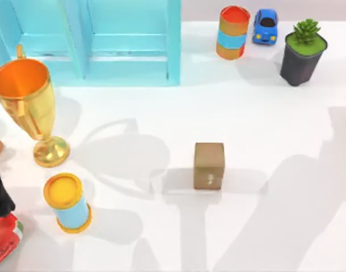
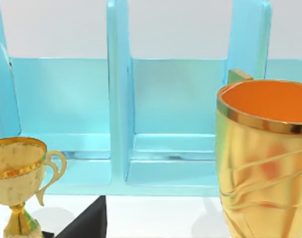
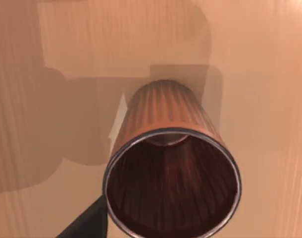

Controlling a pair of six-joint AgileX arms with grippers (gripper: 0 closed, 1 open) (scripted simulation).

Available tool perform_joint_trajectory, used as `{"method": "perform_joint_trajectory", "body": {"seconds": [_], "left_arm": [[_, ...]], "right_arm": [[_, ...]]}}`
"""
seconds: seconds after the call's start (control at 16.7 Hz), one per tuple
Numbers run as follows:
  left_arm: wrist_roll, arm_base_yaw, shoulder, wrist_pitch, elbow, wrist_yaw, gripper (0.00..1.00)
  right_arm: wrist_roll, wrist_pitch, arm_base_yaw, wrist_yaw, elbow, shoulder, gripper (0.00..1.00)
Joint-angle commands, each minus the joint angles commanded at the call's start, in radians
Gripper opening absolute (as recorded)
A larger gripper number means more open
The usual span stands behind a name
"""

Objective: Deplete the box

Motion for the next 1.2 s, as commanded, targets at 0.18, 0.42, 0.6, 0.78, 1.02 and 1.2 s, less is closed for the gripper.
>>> {"method": "perform_joint_trajectory", "body": {"seconds": [0.18, 0.42, 0.6, 0.78, 1.02, 1.2], "left_arm": [[0.0, 0.0, 0.0, 0.0, 0.0, 0.0, 1.0], [0.0, 0.0, 0.0, 0.0, 0.0, 0.0, 1.0], [0.0, 0.0, 0.0, 0.0, 0.0, 0.0, 1.0], [0.0, 0.0, 0.0, 0.0, 0.0, 0.0, 1.0], [0.0, 0.0, 0.0, 0.0, 0.0, 0.0, 1.0], [0.0, 0.0, 0.0, 0.0, 0.0, 0.0, 1.0]], "right_arm": [[0.001, 0.107, 0.001, 0.0, -0.097, 0.011, 1.0], [0.002, 0.181, 0.001, 0.0, -0.158, 0.023, 1.0], [0.002, 0.181, 0.001, 0.0, -0.158, 0.023, 1.0], [0.002, 0.181, 0.001, 0.0, -0.158, 0.023, 0.77], [0.002, 0.181, 0.001, 0.0, -0.158, 0.023, 0.47], [0.002, 0.181, 0.001, 0.0, -0.158, 0.023, 0.25]]}}
